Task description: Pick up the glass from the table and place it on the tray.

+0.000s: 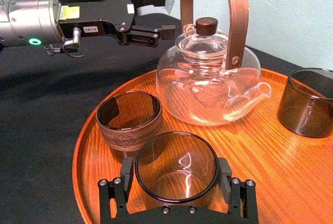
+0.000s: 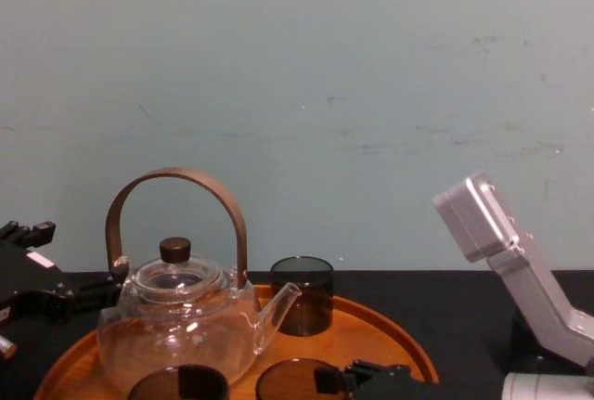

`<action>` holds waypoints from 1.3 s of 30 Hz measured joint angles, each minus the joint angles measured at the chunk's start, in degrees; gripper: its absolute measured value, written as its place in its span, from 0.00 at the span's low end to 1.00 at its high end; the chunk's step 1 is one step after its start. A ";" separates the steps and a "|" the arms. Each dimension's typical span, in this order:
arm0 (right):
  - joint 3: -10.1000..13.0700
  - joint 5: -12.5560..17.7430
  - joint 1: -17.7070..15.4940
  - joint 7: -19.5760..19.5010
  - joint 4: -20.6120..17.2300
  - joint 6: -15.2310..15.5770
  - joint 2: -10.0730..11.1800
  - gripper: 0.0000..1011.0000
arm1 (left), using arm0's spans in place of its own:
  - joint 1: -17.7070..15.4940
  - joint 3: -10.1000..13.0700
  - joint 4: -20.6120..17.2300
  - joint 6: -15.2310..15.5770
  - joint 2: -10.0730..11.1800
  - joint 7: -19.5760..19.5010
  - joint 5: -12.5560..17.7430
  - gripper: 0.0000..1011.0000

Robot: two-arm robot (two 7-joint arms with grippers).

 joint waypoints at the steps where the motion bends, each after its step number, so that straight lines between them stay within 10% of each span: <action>1: 0.00 0.00 0.00 0.00 0.00 0.00 0.00 0.99 | 0.00 0.00 0.00 0.00 0.00 0.00 0.00 0.99; 19: 0.59 2.20 -1.36 0.82 -1.29 1.19 1.21 0.99 | 0.00 0.00 0.00 0.00 0.00 0.00 0.00 0.99; 39: 3.90 2.22 -9.42 -5.46 -12.81 3.46 7.93 0.99 | 0.00 0.00 0.00 0.00 0.00 0.00 0.00 0.99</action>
